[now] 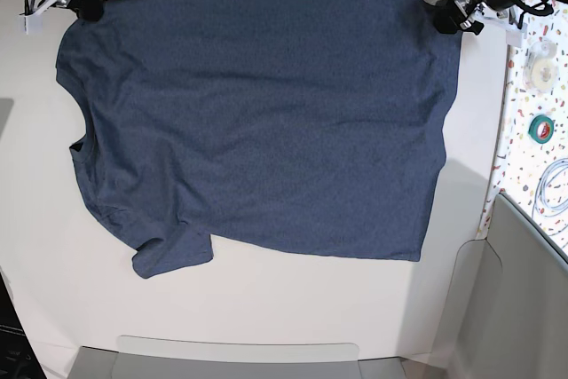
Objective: Layout the t-shirt on the table in an organized manner, then fold the t-shirt properly
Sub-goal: 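Release the t-shirt corners and lift both grippers away, then grasp the shoulder corners with both grippers and lift the edge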
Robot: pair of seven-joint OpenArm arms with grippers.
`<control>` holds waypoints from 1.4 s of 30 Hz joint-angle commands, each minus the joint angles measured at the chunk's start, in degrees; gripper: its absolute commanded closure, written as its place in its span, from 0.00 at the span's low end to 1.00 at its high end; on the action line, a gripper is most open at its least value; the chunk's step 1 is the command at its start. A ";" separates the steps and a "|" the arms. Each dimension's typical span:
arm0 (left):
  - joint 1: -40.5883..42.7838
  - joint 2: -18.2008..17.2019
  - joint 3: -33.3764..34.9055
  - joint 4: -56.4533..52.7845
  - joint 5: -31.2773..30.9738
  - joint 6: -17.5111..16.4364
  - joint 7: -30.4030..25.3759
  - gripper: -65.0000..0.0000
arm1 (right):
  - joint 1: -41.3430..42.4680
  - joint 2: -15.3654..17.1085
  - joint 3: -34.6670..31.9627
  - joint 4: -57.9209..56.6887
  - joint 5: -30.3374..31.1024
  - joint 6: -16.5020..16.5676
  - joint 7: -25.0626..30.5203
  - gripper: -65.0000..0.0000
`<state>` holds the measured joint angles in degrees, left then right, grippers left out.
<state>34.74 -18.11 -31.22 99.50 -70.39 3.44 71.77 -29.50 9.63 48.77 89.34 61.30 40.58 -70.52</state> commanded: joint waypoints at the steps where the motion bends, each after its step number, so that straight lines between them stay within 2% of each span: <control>1: 0.38 -0.75 -0.65 0.58 -0.25 0.38 0.45 0.55 | -0.79 0.44 -0.11 -0.68 -7.10 -1.68 -3.63 1.00; 4: 0.38 -0.66 -1.00 0.58 -0.25 0.38 0.10 0.67 | -0.79 0.44 -0.11 -0.68 -7.10 -1.68 -3.63 1.00; 9: 0.82 -0.57 -1.00 -2.23 -0.25 -0.94 -5.88 1.00 | -0.88 0.44 -0.11 -0.33 -7.10 -1.68 -3.63 1.00; 18: 0.82 0.22 -2.14 -2.05 -0.51 -1.20 -6.23 1.00 | -1.84 1.76 0.24 4.24 -7.01 -1.68 -3.72 1.00; 24: 0.99 0.39 -2.58 4.54 -0.60 -1.20 -5.79 1.00 | -2.37 1.76 0.33 10.22 -7.01 -1.68 -3.72 1.00; 29: 1.17 0.22 -2.67 11.13 -0.60 -1.20 -2.98 1.00 | -2.81 1.76 0.33 15.32 -6.75 -1.59 -3.72 1.00; 34: 0.73 0.13 -2.67 12.10 -0.60 -1.20 -2.89 1.00 | -2.46 1.84 0.41 19.01 -6.66 -1.59 -3.72 1.00; 42: -4.98 -0.40 -2.67 12.19 -0.25 -1.20 -2.62 1.00 | 2.29 1.84 0.41 20.86 -6.66 -1.59 -3.72 1.00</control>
<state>29.28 -17.56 -33.19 110.78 -69.71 2.48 69.19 -27.03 10.57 48.69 109.47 53.80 39.42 -75.05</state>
